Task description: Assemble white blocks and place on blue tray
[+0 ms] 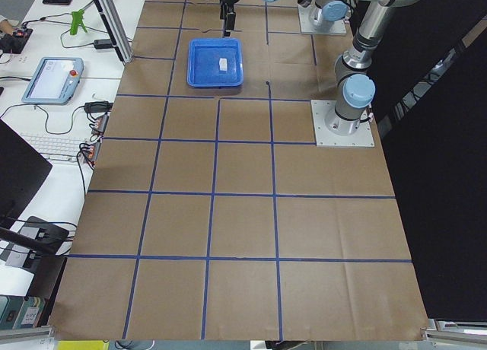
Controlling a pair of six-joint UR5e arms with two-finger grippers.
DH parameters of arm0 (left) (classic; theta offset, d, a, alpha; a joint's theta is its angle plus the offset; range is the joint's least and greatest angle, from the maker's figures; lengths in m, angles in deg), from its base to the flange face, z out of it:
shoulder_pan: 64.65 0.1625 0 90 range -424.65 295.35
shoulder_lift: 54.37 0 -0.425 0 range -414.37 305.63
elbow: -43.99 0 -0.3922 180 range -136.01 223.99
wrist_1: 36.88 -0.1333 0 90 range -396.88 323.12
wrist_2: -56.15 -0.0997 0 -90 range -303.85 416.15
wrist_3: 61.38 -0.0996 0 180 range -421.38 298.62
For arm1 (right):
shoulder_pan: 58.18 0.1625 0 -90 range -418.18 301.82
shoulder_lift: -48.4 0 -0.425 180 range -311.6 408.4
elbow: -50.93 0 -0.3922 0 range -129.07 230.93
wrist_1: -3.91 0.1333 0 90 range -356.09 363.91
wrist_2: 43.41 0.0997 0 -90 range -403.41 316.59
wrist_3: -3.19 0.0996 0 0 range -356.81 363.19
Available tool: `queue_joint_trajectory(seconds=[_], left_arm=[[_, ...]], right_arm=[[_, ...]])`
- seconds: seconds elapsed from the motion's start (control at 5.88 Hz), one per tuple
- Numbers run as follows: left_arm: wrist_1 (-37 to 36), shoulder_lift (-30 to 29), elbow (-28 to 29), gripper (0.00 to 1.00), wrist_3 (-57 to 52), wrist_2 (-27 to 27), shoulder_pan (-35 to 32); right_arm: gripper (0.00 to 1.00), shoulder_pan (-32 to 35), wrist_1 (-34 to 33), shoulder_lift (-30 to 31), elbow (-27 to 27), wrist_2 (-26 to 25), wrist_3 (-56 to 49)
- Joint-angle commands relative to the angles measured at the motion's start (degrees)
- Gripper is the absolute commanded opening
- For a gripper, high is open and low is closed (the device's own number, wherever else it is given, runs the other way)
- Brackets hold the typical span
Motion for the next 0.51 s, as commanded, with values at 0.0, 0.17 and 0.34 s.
queue_joint_trajectory(seconds=[0.0,0.17,0.34], left_arm=[[-0.2,0.0,0.0,0.99,0.0,0.1,0.0],[-0.2,0.0,0.0,0.99,0.0,0.1,0.0],[-0.1,0.0,0.0,0.99,0.0,0.0,0.0]], right_arm=[[1.0,-0.1,0.1,0.2,0.0,0.0,0.0],[1.0,0.0,0.1,0.2,0.0,-0.1,0.0],[1.0,0.0,0.1,0.2,0.0,-0.2,0.0]])
